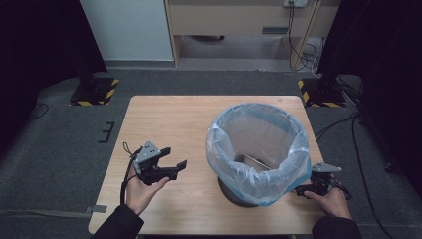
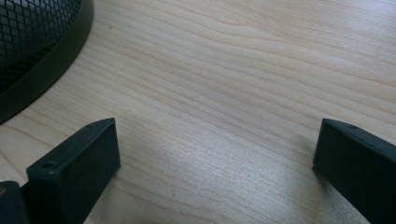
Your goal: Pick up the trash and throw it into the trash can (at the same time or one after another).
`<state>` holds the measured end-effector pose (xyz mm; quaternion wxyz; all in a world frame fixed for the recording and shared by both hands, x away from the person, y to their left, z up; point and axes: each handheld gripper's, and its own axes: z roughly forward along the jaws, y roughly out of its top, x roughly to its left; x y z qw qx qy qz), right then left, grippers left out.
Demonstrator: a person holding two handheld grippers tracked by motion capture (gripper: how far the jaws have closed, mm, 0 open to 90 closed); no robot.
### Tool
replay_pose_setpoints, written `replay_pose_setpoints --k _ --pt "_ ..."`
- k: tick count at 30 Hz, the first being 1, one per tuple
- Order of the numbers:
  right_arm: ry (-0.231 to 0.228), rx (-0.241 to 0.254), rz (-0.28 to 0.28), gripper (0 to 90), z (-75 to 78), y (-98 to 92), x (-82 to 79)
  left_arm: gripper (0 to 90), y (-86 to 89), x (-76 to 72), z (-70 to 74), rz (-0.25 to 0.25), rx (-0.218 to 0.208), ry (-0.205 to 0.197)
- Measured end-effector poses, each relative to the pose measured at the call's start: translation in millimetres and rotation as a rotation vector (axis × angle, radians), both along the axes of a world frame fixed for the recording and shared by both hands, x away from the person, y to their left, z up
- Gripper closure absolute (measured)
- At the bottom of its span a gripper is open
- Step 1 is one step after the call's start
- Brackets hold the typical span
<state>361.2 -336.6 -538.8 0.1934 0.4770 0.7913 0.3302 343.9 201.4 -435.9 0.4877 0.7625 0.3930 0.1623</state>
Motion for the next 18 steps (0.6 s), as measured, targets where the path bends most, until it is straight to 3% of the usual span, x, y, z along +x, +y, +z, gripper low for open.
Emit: replay_pose_setpoints --k 8,11,14,18 --pt "-0.001 -0.001 0.004 0.7 0.0 0.2 -0.2 18.4 21.9 10.0 -51.0 0.051 0.171 0.182" --pt "-0.002 0.001 0.003 0.7 -0.2 0.5 -0.5 17.8 28.7 14.3 -61.2 0.079 0.236 0.221" --pt "-0.002 0.001 0.004 0.7 -0.2 0.5 -0.5 16.9 34.3 17.9 -68.8 0.11 0.265 0.263" --pt "-0.003 0.001 0.004 0.7 -0.2 0.6 -0.6 15.5 35.8 18.4 -73.3 0.126 0.283 0.276"
